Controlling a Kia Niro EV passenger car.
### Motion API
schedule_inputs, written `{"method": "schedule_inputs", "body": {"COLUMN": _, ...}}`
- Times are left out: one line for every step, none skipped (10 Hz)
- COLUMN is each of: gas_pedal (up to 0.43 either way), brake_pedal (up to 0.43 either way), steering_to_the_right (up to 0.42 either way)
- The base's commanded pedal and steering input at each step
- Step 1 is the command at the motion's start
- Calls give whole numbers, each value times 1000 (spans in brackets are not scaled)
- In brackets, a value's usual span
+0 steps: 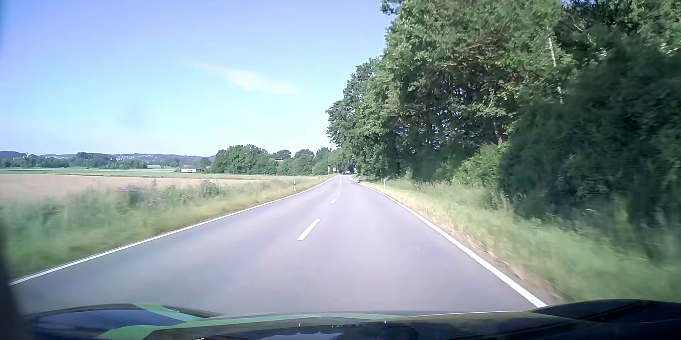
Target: Follow the waypoints while adhering to traffic rules and regulations
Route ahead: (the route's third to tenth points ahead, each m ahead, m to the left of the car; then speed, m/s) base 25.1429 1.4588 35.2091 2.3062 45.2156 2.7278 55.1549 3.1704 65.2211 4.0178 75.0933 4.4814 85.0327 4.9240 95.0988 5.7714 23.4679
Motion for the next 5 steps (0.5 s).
{"method": "schedule_inputs", "body": {"gas_pedal": 248, "brake_pedal": 0, "steering_to_the_right": -9}}
{"method": "schedule_inputs", "body": {"gas_pedal": 248, "brake_pedal": 0, "steering_to_the_right": -8}}
{"method": "schedule_inputs", "body": {"gas_pedal": 248, "brake_pedal": 0, "steering_to_the_right": -9}}
{"method": "schedule_inputs", "body": {"gas_pedal": 248, "brake_pedal": 0, "steering_to_the_right": -8}}
{"method": "schedule_inputs", "body": {"gas_pedal": 248, "brake_pedal": 0, "steering_to_the_right": -8}}
